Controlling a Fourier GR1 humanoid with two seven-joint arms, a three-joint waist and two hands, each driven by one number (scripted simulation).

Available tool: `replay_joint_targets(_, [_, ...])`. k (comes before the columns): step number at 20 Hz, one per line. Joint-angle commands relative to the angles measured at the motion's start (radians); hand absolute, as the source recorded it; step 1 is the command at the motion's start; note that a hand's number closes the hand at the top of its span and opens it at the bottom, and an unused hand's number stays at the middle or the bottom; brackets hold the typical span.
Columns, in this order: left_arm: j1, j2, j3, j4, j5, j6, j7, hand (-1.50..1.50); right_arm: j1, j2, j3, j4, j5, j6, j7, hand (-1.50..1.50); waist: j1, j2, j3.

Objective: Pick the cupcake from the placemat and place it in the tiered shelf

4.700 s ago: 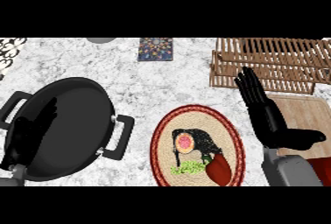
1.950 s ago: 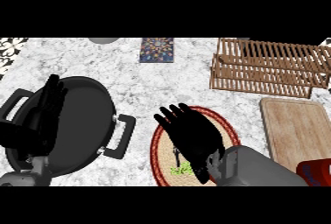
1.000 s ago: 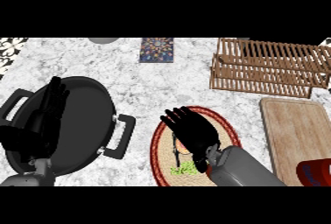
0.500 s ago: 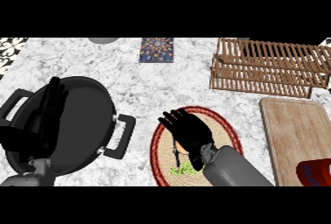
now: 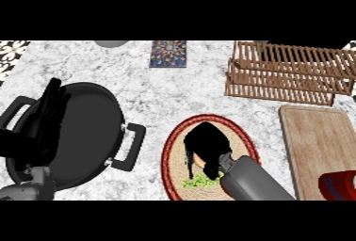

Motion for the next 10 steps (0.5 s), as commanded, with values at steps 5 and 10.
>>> replay_joint_targets(5, [0.039, -0.004, 0.022, -0.016, -0.010, 0.027, -0.004, 0.00, 0.170, -0.058, -0.344, -0.013, -0.036, -0.119, 0.339, 1.50, -0.062, -0.003, 0.001])
replay_joint_targets(10, [0.037, 0.007, 0.026, -0.005, -0.003, -0.006, -0.035, 0.00, 0.278, -0.025, -0.357, -0.242, -0.048, -0.106, 0.454, 1.50, -0.019, -0.001, 0.000])
